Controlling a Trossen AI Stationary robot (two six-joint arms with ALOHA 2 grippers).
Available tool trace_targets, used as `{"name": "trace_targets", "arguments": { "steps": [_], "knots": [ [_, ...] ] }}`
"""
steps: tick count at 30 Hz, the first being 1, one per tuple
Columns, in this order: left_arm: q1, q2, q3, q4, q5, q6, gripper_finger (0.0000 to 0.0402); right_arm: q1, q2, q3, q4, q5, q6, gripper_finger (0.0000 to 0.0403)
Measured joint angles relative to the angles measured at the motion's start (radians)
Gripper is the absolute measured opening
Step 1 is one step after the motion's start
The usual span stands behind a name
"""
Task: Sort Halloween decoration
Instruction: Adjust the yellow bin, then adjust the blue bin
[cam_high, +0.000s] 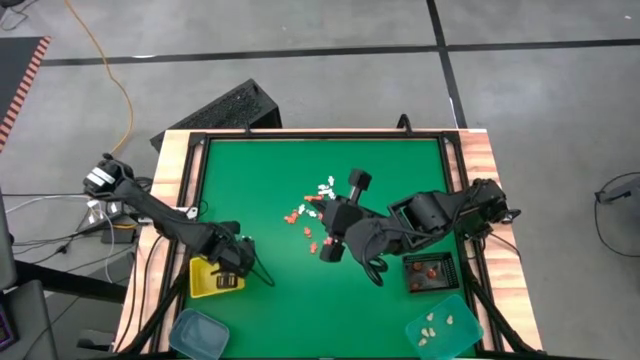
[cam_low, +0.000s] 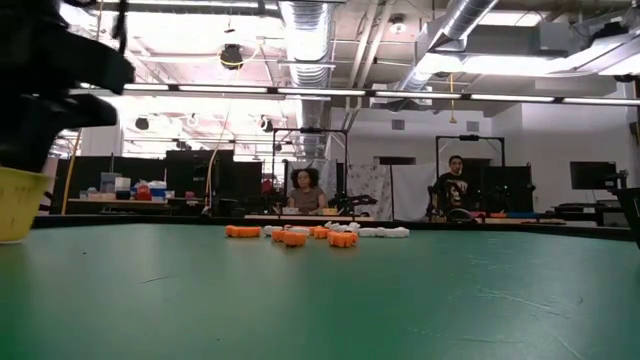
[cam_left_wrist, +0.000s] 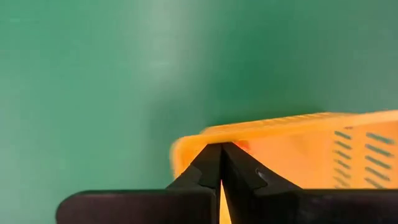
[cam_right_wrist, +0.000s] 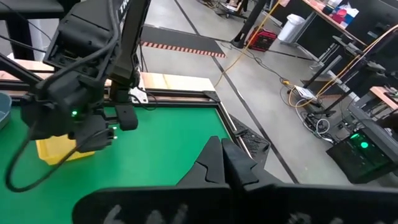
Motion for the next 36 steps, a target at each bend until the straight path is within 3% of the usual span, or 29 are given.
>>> {"name": "trace_targets", "arguments": {
  "steps": [4, 9, 12, 15, 17, 19, 23, 28, 31, 36],
  "knots": [
    [0.065, -0.019, 0.0, -0.038, -0.054, 0.044, 0.0, 0.001, 0.0, 0.0, 0.0, 0.001, 0.006, 0.0],
    [0.118, -0.064, 0.001, -0.09, -0.048, 0.054, 0.0, 0.006, 0.0, 0.001, -0.001, 0.001, 0.006, 0.0],
    [0.122, -0.123, 0.021, -0.129, 0.016, 0.015, 0.0, 0.015, 0.0, 0.001, -0.001, 0.001, 0.001, 0.0],
    [0.097, -0.196, 0.053, -0.171, 0.182, -0.083, 0.0, 0.019, 0.0, 0.001, -0.001, 0.001, -0.013, 0.0],
    [0.046, -0.247, 0.077, -0.166, 0.283, -0.166, 0.0, 0.022, 0.0, 0.001, -0.001, 0.008, -0.025, 0.0],
    [-0.051, -0.282, 0.109, -0.158, 0.313, -0.237, 0.0, 0.022, 0.0, 0.001, -0.004, 0.027, -0.037, 0.0],
    [-0.288, -0.275, 0.164, -0.135, 0.236, -0.378, 0.0, 0.018, 0.0, 0.001, -0.005, 0.034, -0.054, 0.0],
    [-0.526, -0.158, 0.169, 0.031, 0.208, -0.545, 0.0, 0.004, 0.0, 0.001, -0.004, 0.034, -0.088, 0.0],
    [-0.606, -0.082, 0.169, 0.118, 0.21, -0.592, 0.0, -0.01, 0.0, 0.001, 0.0, 0.034, -0.115, 0.0],
    [-0.632, 0.006, 0.169, 0.236, 0.207, -0.653, 0.0, -0.033, 0.0, 0.002, 0.002, 0.033, -0.127, 0.0]
  ]
}}
